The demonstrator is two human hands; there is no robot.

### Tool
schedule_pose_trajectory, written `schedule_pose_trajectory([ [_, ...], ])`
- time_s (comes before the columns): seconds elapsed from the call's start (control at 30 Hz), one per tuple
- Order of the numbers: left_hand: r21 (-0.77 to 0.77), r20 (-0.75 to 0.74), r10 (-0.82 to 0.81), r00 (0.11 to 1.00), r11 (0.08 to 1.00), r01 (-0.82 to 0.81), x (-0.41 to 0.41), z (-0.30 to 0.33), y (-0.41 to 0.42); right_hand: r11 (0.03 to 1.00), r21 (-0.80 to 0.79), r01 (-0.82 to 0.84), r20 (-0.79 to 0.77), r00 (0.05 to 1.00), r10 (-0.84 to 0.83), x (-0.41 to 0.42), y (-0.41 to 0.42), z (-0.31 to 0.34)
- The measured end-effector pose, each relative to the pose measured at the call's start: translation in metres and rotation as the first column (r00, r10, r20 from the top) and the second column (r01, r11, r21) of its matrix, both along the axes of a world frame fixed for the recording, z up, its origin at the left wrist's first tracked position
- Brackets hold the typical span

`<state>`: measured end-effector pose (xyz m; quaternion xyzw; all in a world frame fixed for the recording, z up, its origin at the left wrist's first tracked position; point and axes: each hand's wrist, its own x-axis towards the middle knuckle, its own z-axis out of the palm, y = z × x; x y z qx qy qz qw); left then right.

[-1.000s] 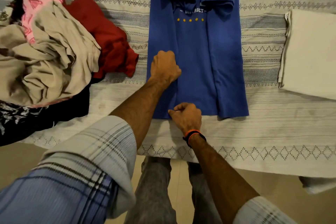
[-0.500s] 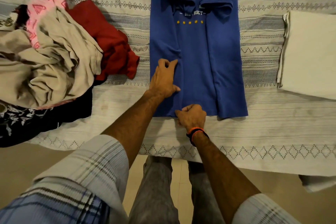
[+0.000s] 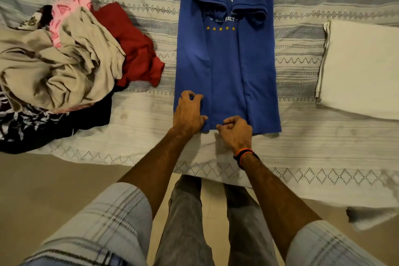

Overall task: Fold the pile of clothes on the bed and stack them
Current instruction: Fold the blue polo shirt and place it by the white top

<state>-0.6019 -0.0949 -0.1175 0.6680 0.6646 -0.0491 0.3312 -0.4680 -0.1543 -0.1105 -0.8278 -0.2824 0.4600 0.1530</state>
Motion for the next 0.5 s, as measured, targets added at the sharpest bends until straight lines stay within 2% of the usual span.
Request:
schedule_pose_trajectory([
  [0.13,0.003,0.183,0.119,0.976,0.993,-0.122,0.038,-0.002,0.003,0.987,0.136,-0.088,0.162,0.985,0.066,0.037,0.001,0.012],
  [0.27,-0.055,0.333,0.305,0.892,0.951,-0.304,0.084,-0.003,0.020,0.952,0.067,-0.298,0.324,0.909,0.262,0.070,-0.005,0.013],
  [0.37,-0.027,0.373,0.359,0.855,0.926,-0.377,0.114,-0.004,0.041,0.914,0.006,-0.405,0.392,0.842,0.371,0.088,-0.010,0.005],
  [0.5,-0.038,0.353,0.375,0.857,0.921,-0.387,0.138,-0.010,0.068,0.881,-0.019,-0.473,0.355,0.820,0.448,0.097,-0.012,-0.005],
])
